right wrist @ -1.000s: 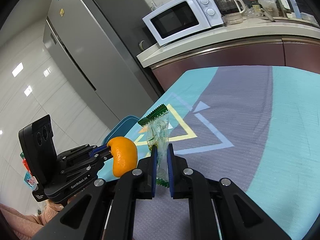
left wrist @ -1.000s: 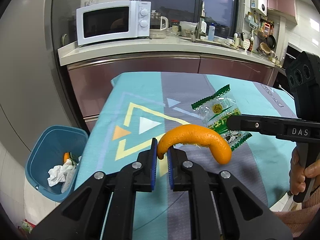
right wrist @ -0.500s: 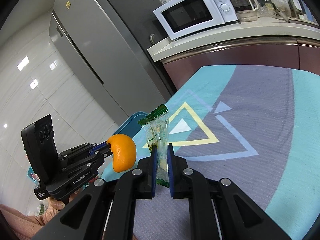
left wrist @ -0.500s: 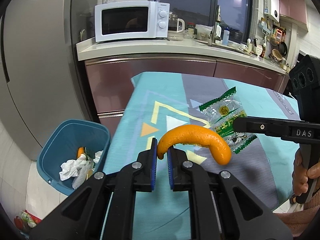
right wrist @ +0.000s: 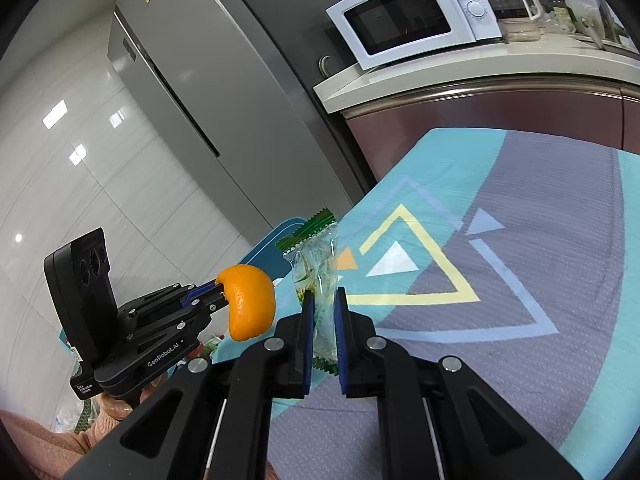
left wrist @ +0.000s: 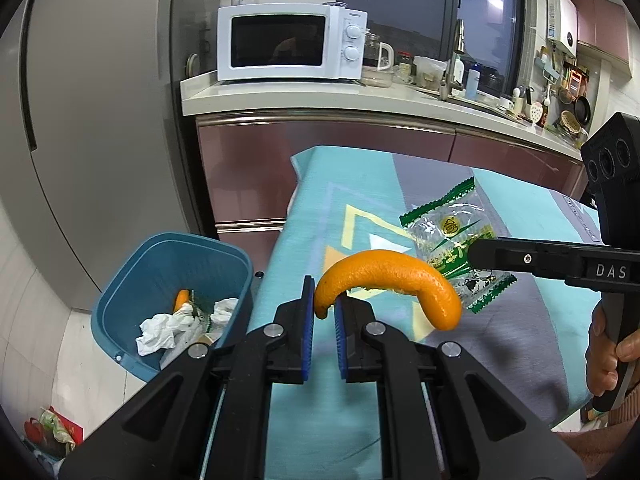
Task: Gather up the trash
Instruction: 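Carry the orange peel and green wrapper to the teal bin with both grippers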
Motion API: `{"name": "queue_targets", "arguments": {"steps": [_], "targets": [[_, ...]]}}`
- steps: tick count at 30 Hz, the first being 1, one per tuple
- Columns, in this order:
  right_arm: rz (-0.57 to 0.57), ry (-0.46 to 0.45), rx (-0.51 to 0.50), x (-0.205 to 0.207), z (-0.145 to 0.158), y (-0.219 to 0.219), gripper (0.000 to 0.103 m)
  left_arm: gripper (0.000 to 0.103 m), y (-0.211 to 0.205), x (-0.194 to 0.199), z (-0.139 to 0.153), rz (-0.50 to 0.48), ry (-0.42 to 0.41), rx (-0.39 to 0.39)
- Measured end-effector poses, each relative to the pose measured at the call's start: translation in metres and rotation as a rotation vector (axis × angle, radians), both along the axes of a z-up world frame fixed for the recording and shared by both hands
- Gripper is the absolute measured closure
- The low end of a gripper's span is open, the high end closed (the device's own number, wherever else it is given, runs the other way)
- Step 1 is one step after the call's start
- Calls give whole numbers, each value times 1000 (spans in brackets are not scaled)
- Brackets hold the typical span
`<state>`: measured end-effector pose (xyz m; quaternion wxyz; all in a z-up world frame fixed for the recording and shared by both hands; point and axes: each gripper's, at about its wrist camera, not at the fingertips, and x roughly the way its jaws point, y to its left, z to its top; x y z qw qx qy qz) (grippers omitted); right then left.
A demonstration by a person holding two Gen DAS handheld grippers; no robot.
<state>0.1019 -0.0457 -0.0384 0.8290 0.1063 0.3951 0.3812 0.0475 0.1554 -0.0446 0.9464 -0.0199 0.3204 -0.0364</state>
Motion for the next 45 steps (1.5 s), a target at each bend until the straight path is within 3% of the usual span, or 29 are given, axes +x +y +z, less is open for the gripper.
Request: {"name": "queue_targets", "arguments": {"steps": [45], "targets": [[155, 34, -17, 36, 0, 99, 94, 93, 91, -3, -8, 211, 2, -12]]}}
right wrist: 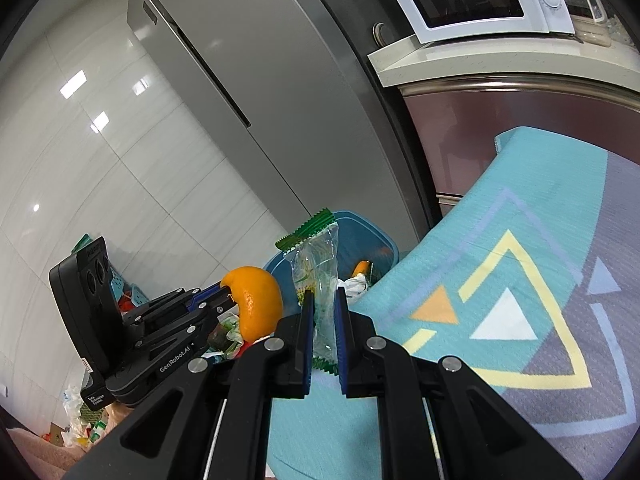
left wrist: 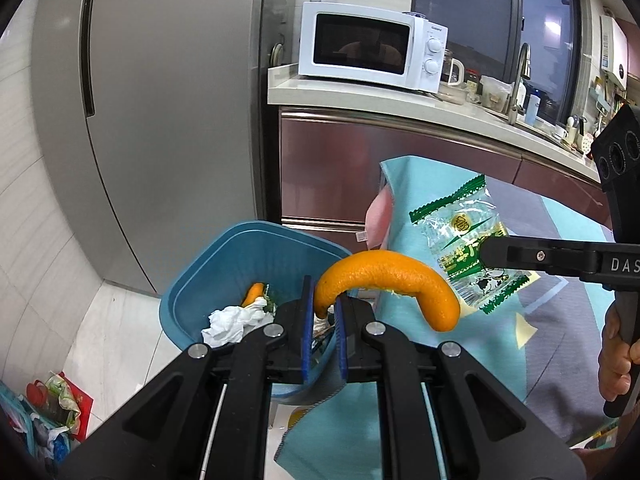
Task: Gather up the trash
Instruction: 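Carry the orange peel and green wrapper to the teal bin with both grippers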
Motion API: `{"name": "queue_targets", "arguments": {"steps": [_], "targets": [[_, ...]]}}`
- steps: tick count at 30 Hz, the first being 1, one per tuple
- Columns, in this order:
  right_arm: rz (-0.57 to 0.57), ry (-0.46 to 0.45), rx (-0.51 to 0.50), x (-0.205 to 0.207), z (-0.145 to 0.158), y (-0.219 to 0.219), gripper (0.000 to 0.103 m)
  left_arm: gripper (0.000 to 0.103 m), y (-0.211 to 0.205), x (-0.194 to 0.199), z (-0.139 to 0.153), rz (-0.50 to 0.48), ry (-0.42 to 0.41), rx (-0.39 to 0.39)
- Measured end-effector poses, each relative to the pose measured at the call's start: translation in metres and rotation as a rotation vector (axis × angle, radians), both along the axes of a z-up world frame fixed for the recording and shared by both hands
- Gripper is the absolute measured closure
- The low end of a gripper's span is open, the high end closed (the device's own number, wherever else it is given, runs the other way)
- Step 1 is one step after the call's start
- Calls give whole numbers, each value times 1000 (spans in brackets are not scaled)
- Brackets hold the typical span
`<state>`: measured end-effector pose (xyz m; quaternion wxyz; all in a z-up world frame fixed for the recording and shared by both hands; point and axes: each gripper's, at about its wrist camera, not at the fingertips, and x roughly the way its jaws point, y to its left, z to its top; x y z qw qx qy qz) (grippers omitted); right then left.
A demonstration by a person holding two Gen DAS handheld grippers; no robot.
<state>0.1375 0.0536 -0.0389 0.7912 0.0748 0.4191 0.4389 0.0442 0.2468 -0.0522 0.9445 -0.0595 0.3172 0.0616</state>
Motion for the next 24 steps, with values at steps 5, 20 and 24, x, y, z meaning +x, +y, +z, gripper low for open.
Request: {"name": "queue_targets", "arguments": {"steps": [5, 20, 24], "targets": [[10, 7, -10, 4, -1, 9, 94, 93, 7, 0, -4, 17, 7, -2], [40, 16, -21, 11, -5, 28, 94, 93, 20, 7, -8, 57, 15, -6], [45, 17, -28, 11, -6, 31, 94, 93, 23, 8, -10, 66, 18, -8]]}}
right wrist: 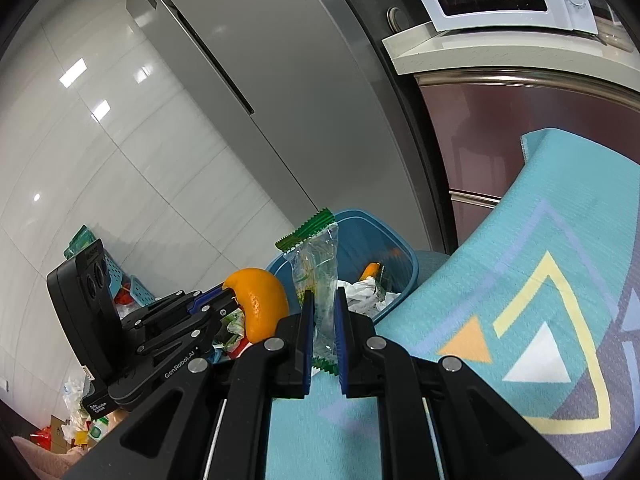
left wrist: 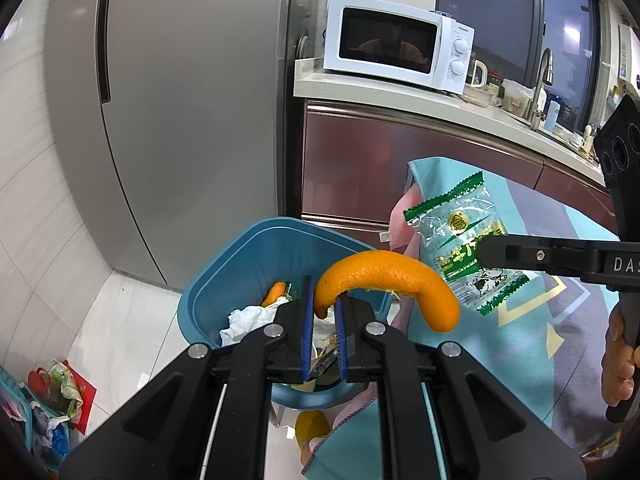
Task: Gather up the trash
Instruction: 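Carry the orange peel and green wrapper to the teal bin with both grippers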
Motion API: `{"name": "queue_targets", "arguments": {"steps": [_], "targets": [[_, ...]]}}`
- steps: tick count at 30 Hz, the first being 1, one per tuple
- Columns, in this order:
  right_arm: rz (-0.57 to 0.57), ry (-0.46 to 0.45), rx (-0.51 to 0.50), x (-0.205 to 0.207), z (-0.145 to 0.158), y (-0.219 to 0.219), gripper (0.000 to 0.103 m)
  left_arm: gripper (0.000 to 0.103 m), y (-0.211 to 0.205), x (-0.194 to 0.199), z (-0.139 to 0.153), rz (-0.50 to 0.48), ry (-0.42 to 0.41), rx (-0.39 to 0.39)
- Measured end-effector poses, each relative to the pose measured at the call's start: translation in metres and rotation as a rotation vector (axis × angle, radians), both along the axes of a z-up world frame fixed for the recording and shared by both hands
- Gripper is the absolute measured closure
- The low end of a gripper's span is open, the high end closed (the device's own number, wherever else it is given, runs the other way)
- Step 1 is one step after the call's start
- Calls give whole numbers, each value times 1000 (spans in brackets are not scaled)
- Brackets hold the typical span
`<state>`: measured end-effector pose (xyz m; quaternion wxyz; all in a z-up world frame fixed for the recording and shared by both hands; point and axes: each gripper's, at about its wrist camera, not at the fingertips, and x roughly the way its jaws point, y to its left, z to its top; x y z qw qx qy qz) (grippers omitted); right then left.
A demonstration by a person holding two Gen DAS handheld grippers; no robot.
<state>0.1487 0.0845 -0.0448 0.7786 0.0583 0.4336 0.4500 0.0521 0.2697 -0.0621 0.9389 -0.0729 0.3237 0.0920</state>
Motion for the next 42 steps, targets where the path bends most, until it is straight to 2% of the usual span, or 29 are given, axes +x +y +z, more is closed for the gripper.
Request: {"name": "queue_targets", "arguments": {"steps": [42], "targets": [[41, 36, -102, 32, -23, 57, 94, 93, 35, 28, -36, 89, 80, -30]]}}
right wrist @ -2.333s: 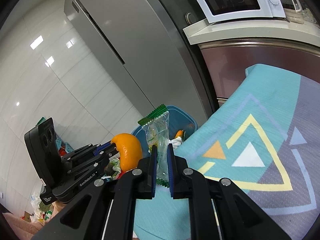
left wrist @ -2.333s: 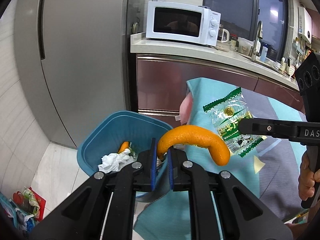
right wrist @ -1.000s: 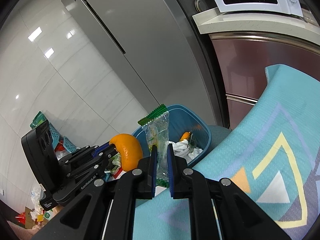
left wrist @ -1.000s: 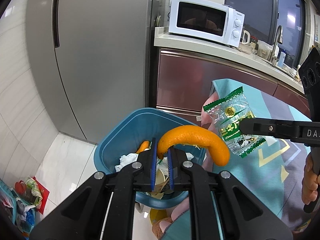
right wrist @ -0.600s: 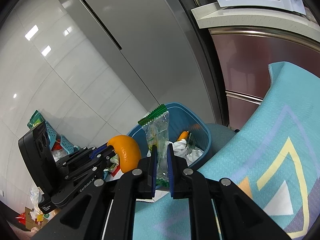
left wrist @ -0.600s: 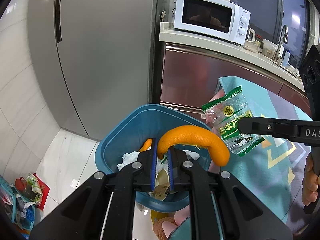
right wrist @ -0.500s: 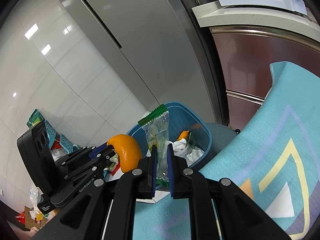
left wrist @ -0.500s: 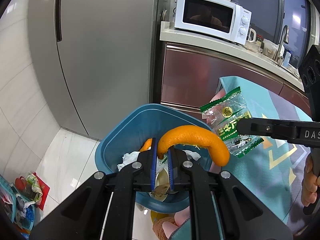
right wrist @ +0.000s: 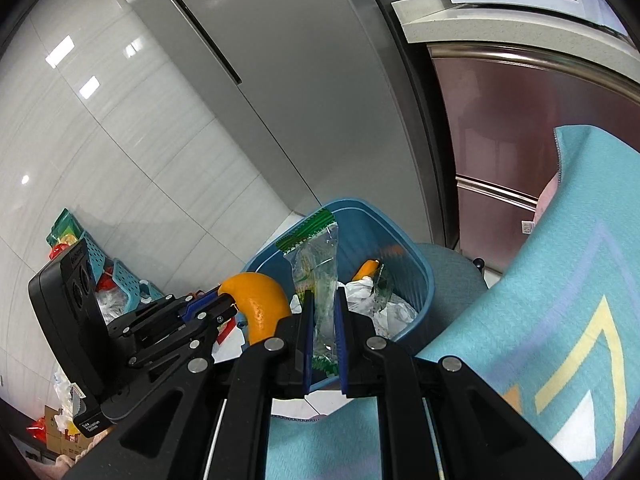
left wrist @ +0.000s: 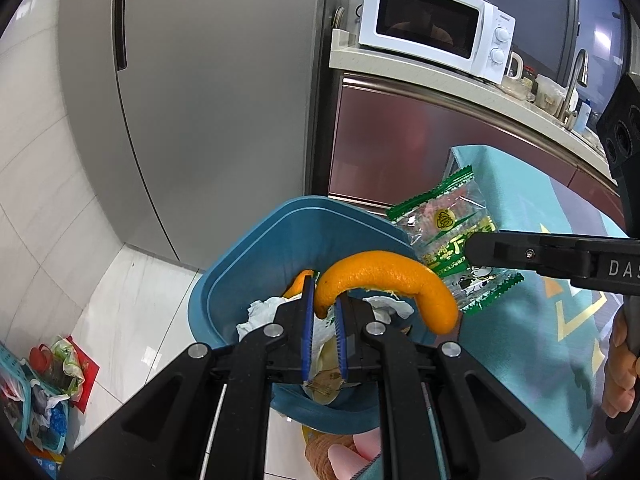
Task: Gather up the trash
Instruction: 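Carry the orange peel and green wrapper to the teal bin with both grippers, then open the left and right grippers over the teal bin, dropping peel and wrapper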
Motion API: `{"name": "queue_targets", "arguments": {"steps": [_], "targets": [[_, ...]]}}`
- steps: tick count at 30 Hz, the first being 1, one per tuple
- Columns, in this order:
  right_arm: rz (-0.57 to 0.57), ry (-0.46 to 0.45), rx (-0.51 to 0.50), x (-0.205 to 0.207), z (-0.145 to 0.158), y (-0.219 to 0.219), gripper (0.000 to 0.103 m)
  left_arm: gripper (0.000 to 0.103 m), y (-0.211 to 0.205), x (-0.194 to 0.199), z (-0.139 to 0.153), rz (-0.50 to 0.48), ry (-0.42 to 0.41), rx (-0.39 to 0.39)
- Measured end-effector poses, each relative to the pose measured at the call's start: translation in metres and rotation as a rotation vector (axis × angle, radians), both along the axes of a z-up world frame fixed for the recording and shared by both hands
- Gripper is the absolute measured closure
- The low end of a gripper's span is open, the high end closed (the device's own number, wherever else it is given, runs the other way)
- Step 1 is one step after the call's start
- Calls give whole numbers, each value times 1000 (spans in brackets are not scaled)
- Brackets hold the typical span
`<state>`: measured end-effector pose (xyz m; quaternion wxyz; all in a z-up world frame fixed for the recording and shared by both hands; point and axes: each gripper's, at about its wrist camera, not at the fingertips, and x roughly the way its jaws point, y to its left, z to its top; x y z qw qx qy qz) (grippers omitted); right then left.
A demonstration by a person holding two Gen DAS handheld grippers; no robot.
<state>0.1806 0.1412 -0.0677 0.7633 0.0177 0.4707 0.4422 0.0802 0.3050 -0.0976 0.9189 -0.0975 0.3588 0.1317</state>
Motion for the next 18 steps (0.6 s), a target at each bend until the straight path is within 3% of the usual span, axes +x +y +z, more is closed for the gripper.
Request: {"name": "queue_targets", "arguments": {"steps": [18], "targets": [[7, 10, -69, 14, -15, 29, 92, 92, 11, 24, -25, 33, 63, -38]]}}
